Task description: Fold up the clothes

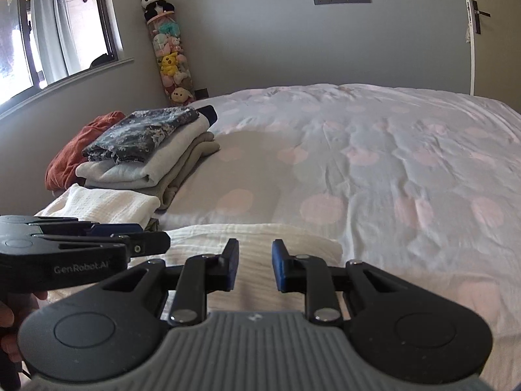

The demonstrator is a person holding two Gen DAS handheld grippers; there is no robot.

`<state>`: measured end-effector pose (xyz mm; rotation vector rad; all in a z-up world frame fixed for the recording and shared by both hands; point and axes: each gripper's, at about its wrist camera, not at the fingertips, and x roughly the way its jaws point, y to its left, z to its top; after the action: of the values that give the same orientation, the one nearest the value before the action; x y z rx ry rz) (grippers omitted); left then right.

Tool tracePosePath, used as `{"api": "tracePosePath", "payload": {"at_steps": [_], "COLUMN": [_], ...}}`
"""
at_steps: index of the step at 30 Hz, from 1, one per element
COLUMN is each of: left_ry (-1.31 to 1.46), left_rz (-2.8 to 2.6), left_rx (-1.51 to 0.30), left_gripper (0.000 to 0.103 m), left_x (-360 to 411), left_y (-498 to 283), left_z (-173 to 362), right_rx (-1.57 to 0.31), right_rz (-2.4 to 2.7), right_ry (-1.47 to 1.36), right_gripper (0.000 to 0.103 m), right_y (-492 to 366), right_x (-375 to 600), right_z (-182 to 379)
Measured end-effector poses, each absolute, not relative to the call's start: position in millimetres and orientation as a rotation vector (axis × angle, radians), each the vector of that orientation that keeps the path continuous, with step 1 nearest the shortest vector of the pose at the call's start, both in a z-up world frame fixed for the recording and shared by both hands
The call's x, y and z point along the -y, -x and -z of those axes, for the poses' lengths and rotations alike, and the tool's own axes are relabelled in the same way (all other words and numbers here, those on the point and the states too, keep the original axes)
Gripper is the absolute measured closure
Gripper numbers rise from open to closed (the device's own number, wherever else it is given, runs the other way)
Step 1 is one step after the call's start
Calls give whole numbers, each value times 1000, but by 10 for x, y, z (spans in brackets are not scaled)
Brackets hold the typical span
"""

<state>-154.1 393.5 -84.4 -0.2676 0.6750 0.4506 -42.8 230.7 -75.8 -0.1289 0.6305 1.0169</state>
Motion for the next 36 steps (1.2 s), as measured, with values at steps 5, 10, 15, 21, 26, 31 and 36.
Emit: {"api": "tracePosePath", "payload": {"at_steps": [5,10,15,21,26,31,36], "left_ry": [306,305,336,348,355,333,439], "left_rz": [-455,-455,-452,-447,-472,-558,-592], "left_rx": [-726,-779,-807,-806,-708,-698,-766], "left_gripper": [70,70,70,70,61,48,48], "left_x": [-4088,-4173,-4265,-4285,-4214,-4220,-4345], "left_y": [1391,1212,1121,1134,1411,1741,1866], "left_z": [1204,1482,1638,1561,1242,1123,1364], "right_rx": [-709,-736,-751,-760,-766,-765,-917], "right_rz": [-977,-972,-983,-994,-1026,-989,-937], "right_ry": [181,197,197,186,124,58,-48], "right_gripper": [78,80,80,80,65,48,41], "right_y": [271,135,53,33,10,56,-33], "right_x": [-2525,-2554,-2593,-2590,-2395,-2002,-1744], "right_z": [1164,1460,1558,1524,1258,1124,1386]}}
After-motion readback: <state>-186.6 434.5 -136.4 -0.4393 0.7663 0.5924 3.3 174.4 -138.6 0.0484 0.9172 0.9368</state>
